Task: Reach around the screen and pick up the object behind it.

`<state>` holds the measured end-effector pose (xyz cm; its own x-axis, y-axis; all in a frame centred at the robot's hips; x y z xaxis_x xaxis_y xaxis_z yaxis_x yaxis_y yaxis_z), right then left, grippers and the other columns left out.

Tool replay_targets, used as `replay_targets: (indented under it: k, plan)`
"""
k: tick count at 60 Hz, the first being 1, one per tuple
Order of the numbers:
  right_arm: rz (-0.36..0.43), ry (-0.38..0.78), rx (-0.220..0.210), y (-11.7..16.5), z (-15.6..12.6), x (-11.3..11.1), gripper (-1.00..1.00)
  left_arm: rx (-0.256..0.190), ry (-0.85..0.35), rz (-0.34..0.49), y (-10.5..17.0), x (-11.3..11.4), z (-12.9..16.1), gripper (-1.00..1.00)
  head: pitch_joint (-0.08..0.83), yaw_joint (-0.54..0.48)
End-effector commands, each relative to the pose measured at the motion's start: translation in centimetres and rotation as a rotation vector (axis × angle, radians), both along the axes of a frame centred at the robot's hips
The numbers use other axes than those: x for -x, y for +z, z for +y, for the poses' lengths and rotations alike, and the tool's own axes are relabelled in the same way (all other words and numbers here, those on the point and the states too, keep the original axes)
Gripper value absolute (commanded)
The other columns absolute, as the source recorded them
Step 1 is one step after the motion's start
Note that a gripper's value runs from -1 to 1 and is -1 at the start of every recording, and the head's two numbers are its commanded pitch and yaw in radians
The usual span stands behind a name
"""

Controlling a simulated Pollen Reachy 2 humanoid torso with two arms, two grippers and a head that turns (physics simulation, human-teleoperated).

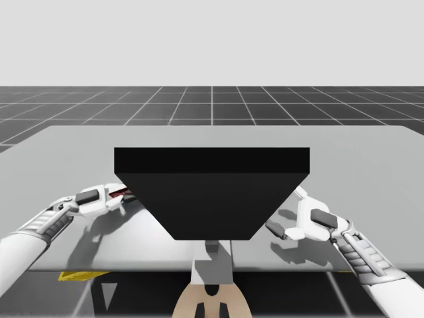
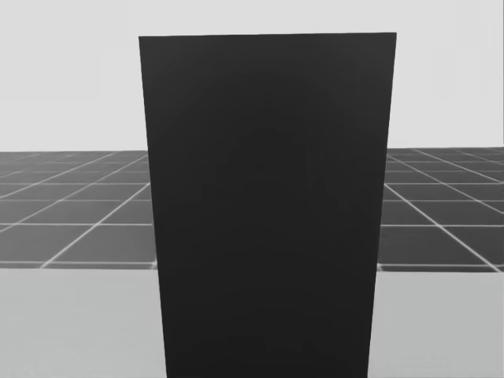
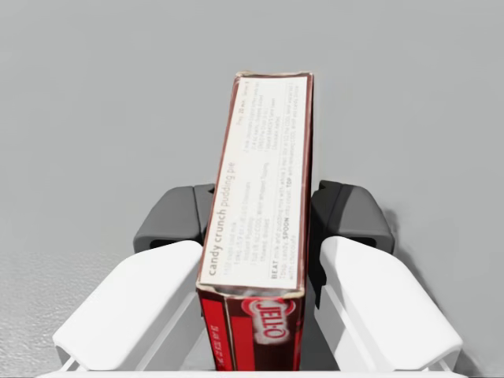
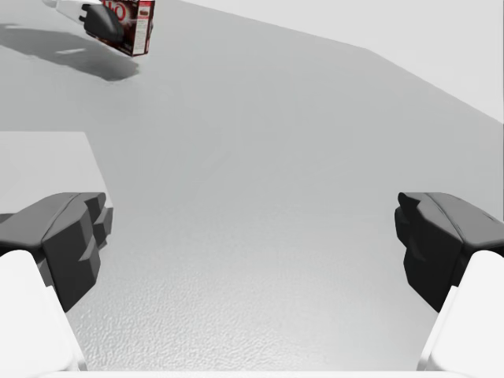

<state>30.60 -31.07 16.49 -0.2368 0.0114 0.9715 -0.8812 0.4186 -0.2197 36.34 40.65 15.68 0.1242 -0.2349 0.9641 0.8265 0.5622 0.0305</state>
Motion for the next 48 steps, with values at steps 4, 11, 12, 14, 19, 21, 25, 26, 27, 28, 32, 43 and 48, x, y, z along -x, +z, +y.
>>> replay_targets:
  k: [4,11,12,14,19,21,25,26,27,28,32,43,48]
  plan:
    - [-0.017,0.049,-0.059,0.0,-0.1,0.0,-1.0,0.079,0.065,-0.081,3.0,-0.5,3.8,1.0,0.081,0.04]
    - [-0.019,0.048,-0.06,0.0,-0.1,0.0,-1.0,0.093,0.104,-0.128,5.2,-0.6,4.9,1.0,0.079,0.03]
    - [-0.019,0.048,-0.06,0.0,-0.1,0.0,-1.0,0.093,0.106,-0.133,5.4,-0.6,4.9,1.0,0.079,0.03]
    - [-0.02,0.048,-0.059,0.0,-0.1,0.0,-1.0,0.089,0.121,-0.157,6.4,-0.6,5.0,1.0,0.079,0.03]
    - [-0.021,0.047,-0.059,0.0,-0.1,0.0,-1.0,0.093,0.144,-0.205,8.4,-0.4,5.0,1.0,0.08,0.04]
    - [-0.02,0.047,-0.059,0.0,-0.1,0.0,-1.0,0.103,0.159,-0.237,9.6,-0.3,4.8,1.0,0.08,0.03]
    - [-0.021,0.045,-0.057,0.0,-0.1,0.0,-1.0,0.108,0.199,-0.282,11.2,-0.1,4.5,1.0,0.08,0.03]
    - [-0.021,0.044,-0.056,0.0,-0.2,0.0,-1.0,0.112,0.205,-0.29,11.5,0.0,4.5,1.0,0.08,0.03]
    - [-0.022,0.044,-0.055,0.0,-0.2,0.0,-1.0,0.117,0.205,-0.298,11.7,0.1,4.4,1.0,0.08,0.03]
    - [-0.023,0.043,-0.054,0.0,-0.2,0.1,-1.0,0.125,0.201,-0.304,12.0,0.2,4.4,1.0,0.08,0.04]
    - [-0.025,0.043,-0.055,0.1,-0.2,0.1,-1.0,0.145,0.226,-0.346,13.2,0.6,4.2,1.0,0.078,0.03]
    - [-0.026,0.029,-0.049,0.0,-0.3,0.1,-1.0,0.22,0.285,-0.459,17.5,1.3,4.5,1.0,0.077,0.03]
    - [-0.027,0.019,-0.045,-0.1,-0.3,-0.1,-1.0,0.25,0.314,-0.51,19.3,1.8,4.7,1.0,0.079,0.03]
